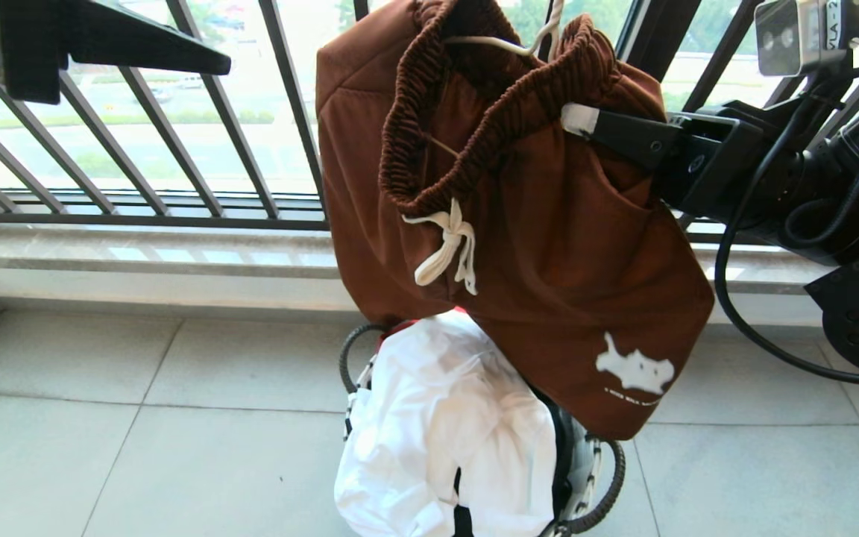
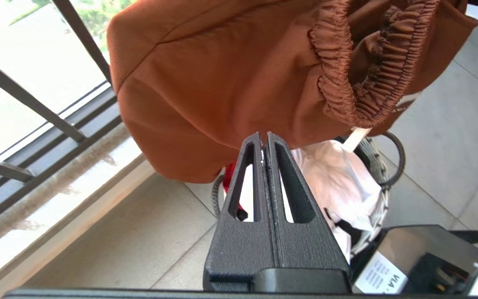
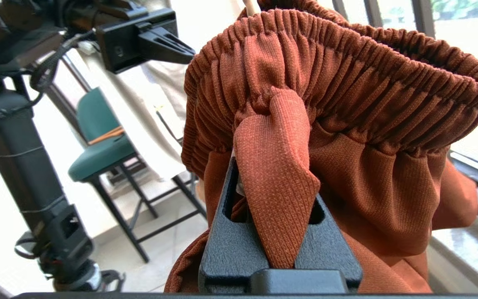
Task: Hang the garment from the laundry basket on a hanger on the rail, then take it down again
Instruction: Hang the clothes rack on the clothesline
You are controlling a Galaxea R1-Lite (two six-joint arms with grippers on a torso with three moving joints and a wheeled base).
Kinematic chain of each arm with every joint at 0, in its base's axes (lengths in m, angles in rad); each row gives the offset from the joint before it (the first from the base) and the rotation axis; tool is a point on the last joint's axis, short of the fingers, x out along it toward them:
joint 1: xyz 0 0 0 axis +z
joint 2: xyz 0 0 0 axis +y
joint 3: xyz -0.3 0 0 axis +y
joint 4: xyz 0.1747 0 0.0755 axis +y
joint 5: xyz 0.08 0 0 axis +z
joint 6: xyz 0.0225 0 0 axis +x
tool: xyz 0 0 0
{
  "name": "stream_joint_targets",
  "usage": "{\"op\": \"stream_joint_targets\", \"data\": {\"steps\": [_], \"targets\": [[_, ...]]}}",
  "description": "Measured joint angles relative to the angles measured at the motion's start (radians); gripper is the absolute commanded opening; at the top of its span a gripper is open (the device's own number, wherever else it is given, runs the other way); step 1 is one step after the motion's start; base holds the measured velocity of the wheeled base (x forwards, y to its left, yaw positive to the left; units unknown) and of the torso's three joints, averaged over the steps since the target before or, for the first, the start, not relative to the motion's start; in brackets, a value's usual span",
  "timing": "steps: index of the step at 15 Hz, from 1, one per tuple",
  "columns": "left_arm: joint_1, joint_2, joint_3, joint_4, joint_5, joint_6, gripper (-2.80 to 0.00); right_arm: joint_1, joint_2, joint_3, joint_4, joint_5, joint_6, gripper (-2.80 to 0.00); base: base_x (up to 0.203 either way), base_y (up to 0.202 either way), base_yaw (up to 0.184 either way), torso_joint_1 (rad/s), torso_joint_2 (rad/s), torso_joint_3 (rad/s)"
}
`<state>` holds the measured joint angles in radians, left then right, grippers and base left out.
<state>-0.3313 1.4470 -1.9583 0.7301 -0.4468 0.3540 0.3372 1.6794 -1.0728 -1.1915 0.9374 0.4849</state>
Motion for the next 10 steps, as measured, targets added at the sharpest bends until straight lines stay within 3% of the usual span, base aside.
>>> {"op": "stream_joint_targets", "data": {"steps": [6, 9, 10], "targets": [[-0.032, 0.004, 0.001, 0.067, -0.059, 0.039, -2.8, -0.003, 0.025, 0.006, -0.189, 0.09, 0.194, -2.8, 0.0, 0.0, 0.0, 0.0, 0.0, 0.0], [-0.029, 0.018, 0.001, 0.086, -0.063, 0.053, -2.8, -0.007, 0.043, 0.004, -0.222, 0.102, 0.233, -2.8, 0.0, 0.0, 0.0, 0.0, 0.0, 0.0], [-0.023, 0.021, 0.001, 0.084, -0.063, 0.062, 0.0, -0.008, 0.046, 0.004, -0.222, 0.102, 0.233, -2.8, 0.0, 0.0, 0.0, 0.0, 0.0, 0.0]]}}
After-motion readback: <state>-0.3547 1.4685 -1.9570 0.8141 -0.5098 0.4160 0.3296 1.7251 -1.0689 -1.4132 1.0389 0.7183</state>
